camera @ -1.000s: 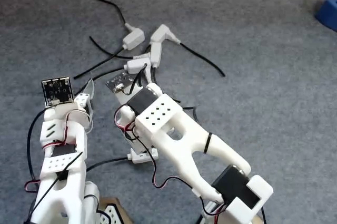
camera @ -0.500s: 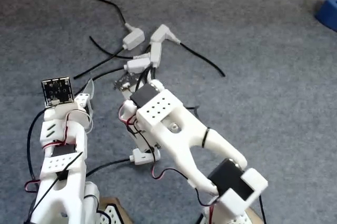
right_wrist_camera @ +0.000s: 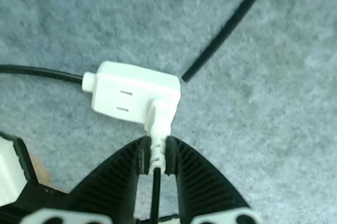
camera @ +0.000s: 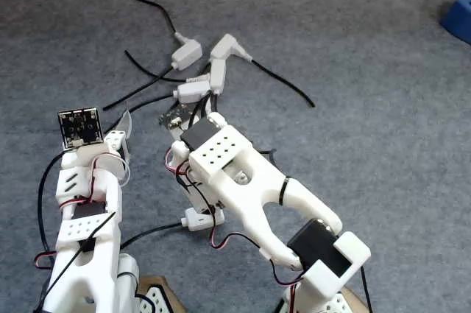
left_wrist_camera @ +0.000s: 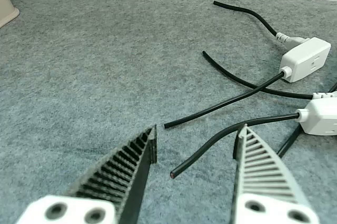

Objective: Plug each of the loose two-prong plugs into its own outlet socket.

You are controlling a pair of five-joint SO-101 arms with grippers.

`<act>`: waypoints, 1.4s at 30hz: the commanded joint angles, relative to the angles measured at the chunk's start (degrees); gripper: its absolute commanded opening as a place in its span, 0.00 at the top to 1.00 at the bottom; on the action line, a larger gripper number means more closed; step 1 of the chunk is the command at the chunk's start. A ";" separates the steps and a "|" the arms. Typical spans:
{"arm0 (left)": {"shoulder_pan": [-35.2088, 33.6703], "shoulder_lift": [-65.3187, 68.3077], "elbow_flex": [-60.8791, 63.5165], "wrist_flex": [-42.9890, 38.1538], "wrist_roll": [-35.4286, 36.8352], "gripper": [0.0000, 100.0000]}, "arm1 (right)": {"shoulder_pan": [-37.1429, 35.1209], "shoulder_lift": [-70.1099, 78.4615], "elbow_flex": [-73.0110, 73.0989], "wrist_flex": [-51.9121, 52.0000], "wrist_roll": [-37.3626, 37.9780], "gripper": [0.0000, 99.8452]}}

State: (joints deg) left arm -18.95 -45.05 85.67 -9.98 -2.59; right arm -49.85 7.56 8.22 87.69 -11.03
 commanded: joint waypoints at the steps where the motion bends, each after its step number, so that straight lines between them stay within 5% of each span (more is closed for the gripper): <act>1: -0.66 -0.75 -1.27 -1.05 0.53 0.76 | 0.66 5.32 0.04 -2.68 1.14 0.99; 14: -0.66 -0.75 -1.27 -1.05 0.35 0.76 | 1.01 23.78 -0.48 -7.34 1.41 0.99; 19: -0.66 -0.75 -1.27 -1.05 0.35 0.76 | 1.01 18.15 -0.48 -6.11 1.49 0.96; 29: -0.40 -0.75 -1.27 -0.97 0.26 0.76 | 1.10 -2.24 -0.48 -1.63 4.66 0.69; 38: -0.31 -0.75 -1.45 -0.79 0.26 0.76 | 1.80 -19.65 -0.57 -1.98 5.10 0.68; 42: 2.68 -0.75 -2.15 0.88 -2.37 0.76 | 7.69 -30.55 -0.48 -6.55 5.10 0.68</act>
State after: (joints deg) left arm -18.77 -45.05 85.67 -9.98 -2.77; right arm -46.86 -13.71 8.40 84.00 -6.37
